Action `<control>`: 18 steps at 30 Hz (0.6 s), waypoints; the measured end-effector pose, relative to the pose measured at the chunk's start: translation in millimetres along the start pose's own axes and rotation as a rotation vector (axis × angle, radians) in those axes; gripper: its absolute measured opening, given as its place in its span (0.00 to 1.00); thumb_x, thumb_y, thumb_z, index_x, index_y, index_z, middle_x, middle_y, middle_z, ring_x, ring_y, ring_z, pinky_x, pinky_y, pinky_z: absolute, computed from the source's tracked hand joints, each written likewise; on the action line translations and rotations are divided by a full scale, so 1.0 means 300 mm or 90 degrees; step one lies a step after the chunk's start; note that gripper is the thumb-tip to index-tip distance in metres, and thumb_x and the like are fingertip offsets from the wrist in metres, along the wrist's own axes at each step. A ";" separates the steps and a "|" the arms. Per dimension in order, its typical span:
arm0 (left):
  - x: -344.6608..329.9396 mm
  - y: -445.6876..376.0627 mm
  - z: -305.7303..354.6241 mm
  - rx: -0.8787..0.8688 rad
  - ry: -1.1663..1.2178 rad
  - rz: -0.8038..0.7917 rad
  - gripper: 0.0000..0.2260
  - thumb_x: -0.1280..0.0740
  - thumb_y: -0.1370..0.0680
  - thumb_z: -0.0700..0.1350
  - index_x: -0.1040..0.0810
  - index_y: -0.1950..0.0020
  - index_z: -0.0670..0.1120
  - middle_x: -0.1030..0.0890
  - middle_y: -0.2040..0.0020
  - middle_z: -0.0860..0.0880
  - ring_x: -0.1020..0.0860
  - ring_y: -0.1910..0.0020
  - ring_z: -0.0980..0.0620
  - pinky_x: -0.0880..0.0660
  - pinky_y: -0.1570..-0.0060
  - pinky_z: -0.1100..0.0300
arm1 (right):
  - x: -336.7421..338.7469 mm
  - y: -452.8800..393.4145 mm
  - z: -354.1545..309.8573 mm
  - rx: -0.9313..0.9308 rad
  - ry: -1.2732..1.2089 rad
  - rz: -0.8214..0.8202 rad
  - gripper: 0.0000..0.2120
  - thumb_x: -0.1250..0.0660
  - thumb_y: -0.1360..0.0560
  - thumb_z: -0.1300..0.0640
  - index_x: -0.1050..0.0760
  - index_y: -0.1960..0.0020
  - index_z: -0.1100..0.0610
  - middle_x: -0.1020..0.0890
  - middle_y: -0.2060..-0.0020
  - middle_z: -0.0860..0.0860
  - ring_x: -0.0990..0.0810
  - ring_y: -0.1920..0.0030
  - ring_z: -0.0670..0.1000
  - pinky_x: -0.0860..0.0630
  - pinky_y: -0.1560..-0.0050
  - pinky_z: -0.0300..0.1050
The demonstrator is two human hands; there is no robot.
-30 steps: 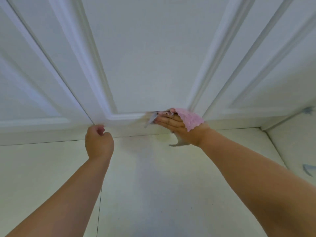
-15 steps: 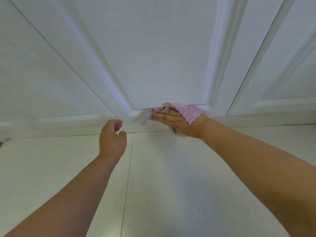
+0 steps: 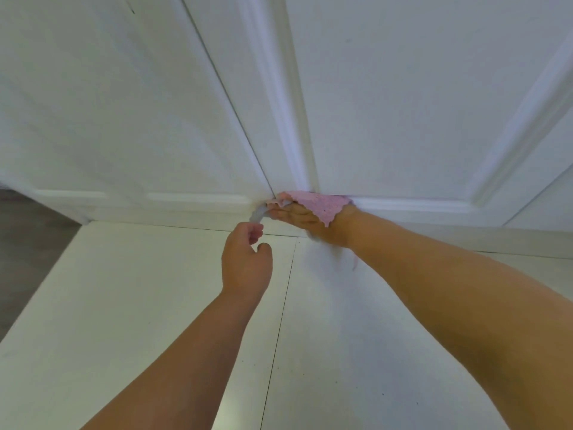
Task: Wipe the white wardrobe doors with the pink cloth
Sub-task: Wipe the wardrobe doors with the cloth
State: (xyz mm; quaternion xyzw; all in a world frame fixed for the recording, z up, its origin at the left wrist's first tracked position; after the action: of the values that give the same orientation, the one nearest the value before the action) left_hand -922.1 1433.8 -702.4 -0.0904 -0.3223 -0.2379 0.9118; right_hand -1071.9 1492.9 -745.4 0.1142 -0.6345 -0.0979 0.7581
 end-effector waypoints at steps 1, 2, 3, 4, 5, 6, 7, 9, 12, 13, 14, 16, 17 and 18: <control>-0.002 0.000 0.016 -0.005 0.003 -0.001 0.14 0.37 0.25 0.32 0.26 0.47 0.50 0.21 0.46 0.52 0.23 0.46 0.53 0.33 0.55 0.71 | -0.047 0.011 -0.016 0.086 0.104 0.038 0.62 0.29 0.30 0.37 0.72 0.24 0.64 0.69 0.24 0.46 0.63 0.21 0.47 0.75 0.28 0.46; 0.000 0.000 0.029 -0.012 0.007 0.000 0.14 0.37 0.25 0.32 0.26 0.46 0.50 0.21 0.46 0.52 0.24 0.46 0.53 0.33 0.55 0.71 | -0.117 0.025 0.001 0.144 0.201 0.120 0.64 0.35 0.34 0.29 0.69 0.23 0.66 0.66 0.22 0.51 0.66 0.22 0.50 0.79 0.29 0.49; -0.003 0.003 0.047 -0.020 0.017 0.000 0.15 0.37 0.24 0.32 0.26 0.46 0.50 0.21 0.46 0.52 0.24 0.46 0.54 0.33 0.54 0.71 | -0.204 0.057 0.063 0.102 0.197 0.099 0.63 0.40 0.38 0.26 0.64 0.21 0.63 0.63 0.20 0.55 0.68 0.22 0.51 0.80 0.29 0.48; -0.007 0.003 0.058 -0.027 0.023 -0.002 0.14 0.37 0.24 0.32 0.26 0.46 0.50 0.21 0.46 0.52 0.24 0.46 0.54 0.33 0.55 0.72 | -0.293 0.115 0.136 0.065 0.161 0.060 0.63 0.41 0.41 0.25 0.62 0.19 0.57 0.61 0.19 0.56 0.71 0.23 0.52 0.81 0.30 0.45; -0.015 0.003 0.066 -0.029 0.024 -0.006 0.14 0.37 0.24 0.32 0.26 0.45 0.50 0.22 0.47 0.52 0.24 0.47 0.54 0.33 0.55 0.71 | -0.302 0.176 0.188 0.019 0.106 0.056 0.64 0.37 0.44 0.25 0.61 0.19 0.51 0.60 0.19 0.52 0.72 0.24 0.51 0.81 0.32 0.42; -0.029 0.005 0.071 -0.032 0.021 -0.012 0.14 0.37 0.24 0.32 0.25 0.45 0.49 0.22 0.47 0.52 0.24 0.47 0.54 0.33 0.54 0.69 | -0.341 0.240 0.209 0.043 0.120 0.084 0.64 0.33 0.44 0.28 0.60 0.18 0.52 0.58 0.19 0.50 0.69 0.22 0.52 0.78 0.29 0.43; -0.049 0.007 0.077 -0.034 0.019 -0.022 0.13 0.37 0.24 0.32 0.25 0.45 0.48 0.22 0.47 0.51 0.24 0.47 0.53 0.33 0.53 0.67 | -0.268 0.337 0.198 0.051 0.183 0.133 0.61 0.31 0.39 0.33 0.59 0.18 0.55 0.54 0.18 0.51 0.61 0.19 0.52 0.72 0.24 0.45; -0.088 0.014 0.089 -0.027 0.024 -0.038 0.13 0.37 0.24 0.32 0.24 0.44 0.46 0.22 0.47 0.50 0.24 0.47 0.51 0.33 0.48 0.63 | -0.195 0.507 0.188 0.056 0.212 0.232 0.37 0.37 0.23 0.50 0.49 0.19 0.56 0.48 0.19 0.45 0.50 0.20 0.48 0.58 0.21 0.42; -0.144 0.029 0.129 -0.026 0.045 -0.061 0.13 0.37 0.24 0.32 0.24 0.43 0.46 0.22 0.46 0.50 0.25 0.47 0.52 0.33 0.47 0.61 | -0.239 0.737 0.260 -0.018 0.192 0.274 0.24 0.56 0.16 0.64 0.35 0.23 0.60 0.44 0.20 0.45 0.42 0.21 0.51 0.49 0.21 0.46; -0.163 0.034 0.149 -0.033 0.049 -0.070 0.13 0.38 0.24 0.32 0.24 0.43 0.46 0.22 0.46 0.50 0.25 0.47 0.52 0.32 0.46 0.61 | -0.267 0.795 0.288 -0.053 0.222 0.251 0.26 0.56 0.18 0.67 0.35 0.23 0.61 0.41 0.20 0.47 0.39 0.21 0.54 0.49 0.21 0.49; -0.176 0.039 0.163 -0.043 0.049 -0.078 0.13 0.38 0.24 0.32 0.24 0.44 0.47 0.22 0.46 0.50 0.25 0.47 0.52 0.32 0.46 0.60 | -0.287 0.830 0.315 -0.066 0.255 0.258 0.28 0.55 0.20 0.70 0.36 0.22 0.61 0.39 0.21 0.49 0.37 0.22 0.54 0.50 0.21 0.50; -0.210 0.049 0.175 -0.054 0.045 -0.091 0.13 0.38 0.24 0.32 0.25 0.44 0.47 0.22 0.46 0.50 0.24 0.46 0.52 0.32 0.45 0.60 | -0.247 0.881 0.349 -0.097 0.270 0.274 0.29 0.53 0.21 0.71 0.35 0.22 0.59 0.35 0.23 0.49 0.36 0.24 0.53 0.51 0.21 0.49; -0.217 0.054 0.170 -0.055 0.043 -0.096 0.13 0.38 0.24 0.32 0.24 0.45 0.47 0.22 0.46 0.50 0.24 0.46 0.52 0.32 0.45 0.60 | -0.223 0.889 0.363 -0.097 0.275 0.303 0.29 0.55 0.21 0.71 0.37 0.22 0.58 0.36 0.22 0.49 0.37 0.23 0.52 0.50 0.21 0.50; -0.240 0.061 0.177 -0.057 0.042 -0.105 0.13 0.37 0.24 0.32 0.24 0.45 0.47 0.21 0.46 0.50 0.24 0.46 0.51 0.32 0.45 0.60 | -0.187 0.907 0.366 -0.100 0.298 0.320 0.30 0.57 0.20 0.71 0.39 0.21 0.58 0.38 0.22 0.49 0.38 0.22 0.52 0.50 0.21 0.51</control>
State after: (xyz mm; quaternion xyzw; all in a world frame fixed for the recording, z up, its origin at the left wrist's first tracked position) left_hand -990.9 1493.6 -706.7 -0.0967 -0.2871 -0.3290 0.8944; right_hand -1189.0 1763.7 -698.6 -0.0849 -0.4424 0.0719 0.8899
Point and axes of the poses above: each hand's wrist, its own y-axis away from the middle knuckle, its own x-axis out of the back of the hand, z = x × y, the point moved 9 cm from there along -y, towards the middle knuckle
